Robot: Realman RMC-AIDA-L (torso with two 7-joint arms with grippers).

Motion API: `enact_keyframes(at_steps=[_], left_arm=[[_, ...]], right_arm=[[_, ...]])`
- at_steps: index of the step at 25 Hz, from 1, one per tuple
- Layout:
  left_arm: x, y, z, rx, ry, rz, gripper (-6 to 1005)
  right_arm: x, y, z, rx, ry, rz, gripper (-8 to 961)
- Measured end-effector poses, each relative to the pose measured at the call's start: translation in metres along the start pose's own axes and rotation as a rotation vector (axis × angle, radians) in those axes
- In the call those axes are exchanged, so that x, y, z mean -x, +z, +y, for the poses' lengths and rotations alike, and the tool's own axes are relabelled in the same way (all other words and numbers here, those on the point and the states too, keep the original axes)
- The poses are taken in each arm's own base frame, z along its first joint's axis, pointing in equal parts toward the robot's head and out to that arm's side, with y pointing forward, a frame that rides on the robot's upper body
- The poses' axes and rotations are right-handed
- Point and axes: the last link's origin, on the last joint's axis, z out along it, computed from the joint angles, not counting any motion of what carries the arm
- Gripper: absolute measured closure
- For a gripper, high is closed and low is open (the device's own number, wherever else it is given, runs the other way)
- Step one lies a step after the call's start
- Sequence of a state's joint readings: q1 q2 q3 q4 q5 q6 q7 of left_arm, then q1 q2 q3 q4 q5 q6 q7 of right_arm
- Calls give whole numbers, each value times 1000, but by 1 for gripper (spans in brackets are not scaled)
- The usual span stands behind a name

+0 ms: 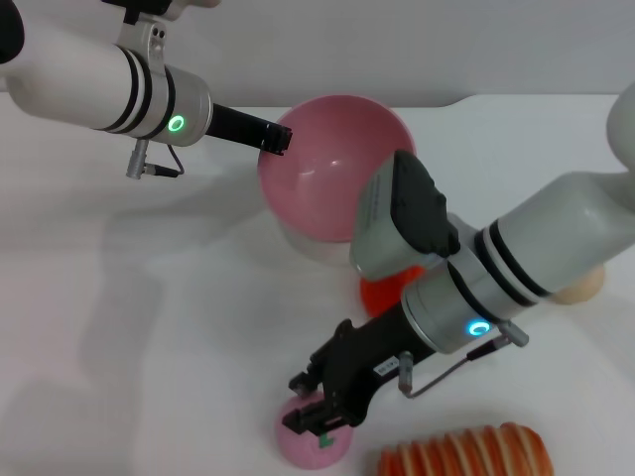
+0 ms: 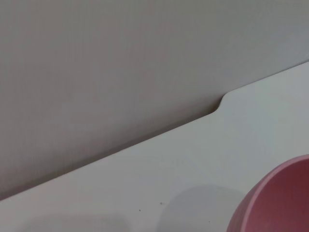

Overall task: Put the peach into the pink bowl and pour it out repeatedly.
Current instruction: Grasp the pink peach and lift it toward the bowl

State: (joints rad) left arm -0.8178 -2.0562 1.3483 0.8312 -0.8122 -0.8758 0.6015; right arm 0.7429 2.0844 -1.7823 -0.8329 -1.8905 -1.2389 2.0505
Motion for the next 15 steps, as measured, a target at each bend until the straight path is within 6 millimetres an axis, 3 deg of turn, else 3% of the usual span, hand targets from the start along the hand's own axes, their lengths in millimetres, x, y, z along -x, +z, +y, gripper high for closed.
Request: enact_keyframes(at_steps=[13, 15], left_arm=[[4, 0, -1, 0, -11, 1, 953], [5, 0, -1, 2, -16, 1, 953]], right_arm=[[-18, 2, -5, -28, 42, 52, 548], [-18, 2, -6, -34, 42, 47, 624]])
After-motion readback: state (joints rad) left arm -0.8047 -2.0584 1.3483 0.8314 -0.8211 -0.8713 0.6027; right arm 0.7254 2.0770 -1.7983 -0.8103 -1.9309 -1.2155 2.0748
